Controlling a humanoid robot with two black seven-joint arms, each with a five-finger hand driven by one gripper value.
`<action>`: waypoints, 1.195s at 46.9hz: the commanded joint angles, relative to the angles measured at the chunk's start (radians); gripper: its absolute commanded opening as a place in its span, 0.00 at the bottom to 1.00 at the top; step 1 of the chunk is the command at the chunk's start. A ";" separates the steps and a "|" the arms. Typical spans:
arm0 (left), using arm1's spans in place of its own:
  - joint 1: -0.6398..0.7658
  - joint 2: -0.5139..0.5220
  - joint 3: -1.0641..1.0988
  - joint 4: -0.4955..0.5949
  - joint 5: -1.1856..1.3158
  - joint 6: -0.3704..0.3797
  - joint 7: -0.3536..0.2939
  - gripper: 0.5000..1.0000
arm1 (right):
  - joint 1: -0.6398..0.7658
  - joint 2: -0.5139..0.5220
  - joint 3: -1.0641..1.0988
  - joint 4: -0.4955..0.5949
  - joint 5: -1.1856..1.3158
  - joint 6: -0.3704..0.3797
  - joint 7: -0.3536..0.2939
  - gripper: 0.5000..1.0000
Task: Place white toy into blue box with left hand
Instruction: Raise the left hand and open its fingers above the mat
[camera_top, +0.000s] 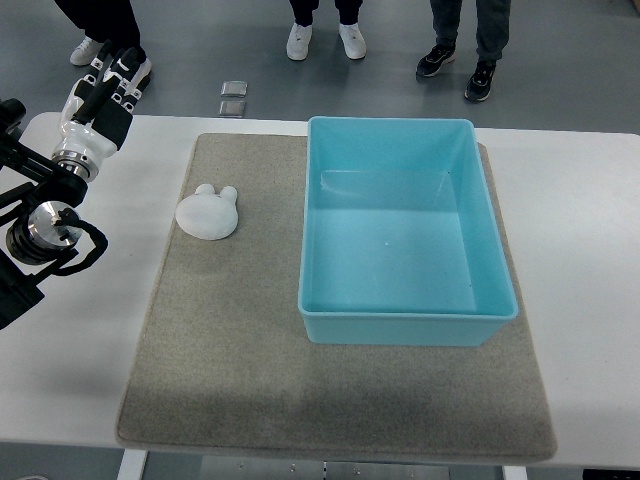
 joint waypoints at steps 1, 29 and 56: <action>0.000 0.000 -0.001 0.001 0.000 -0.029 0.000 0.99 | 0.000 0.000 0.000 0.000 0.000 0.000 0.000 0.87; -0.002 0.000 0.001 0.016 -0.002 -0.050 0.000 0.99 | 0.000 0.000 0.000 0.000 0.000 0.000 0.000 0.87; -0.009 -0.002 0.005 0.055 0.034 -0.170 0.000 0.99 | 0.000 0.000 0.000 0.000 0.000 0.000 0.000 0.87</action>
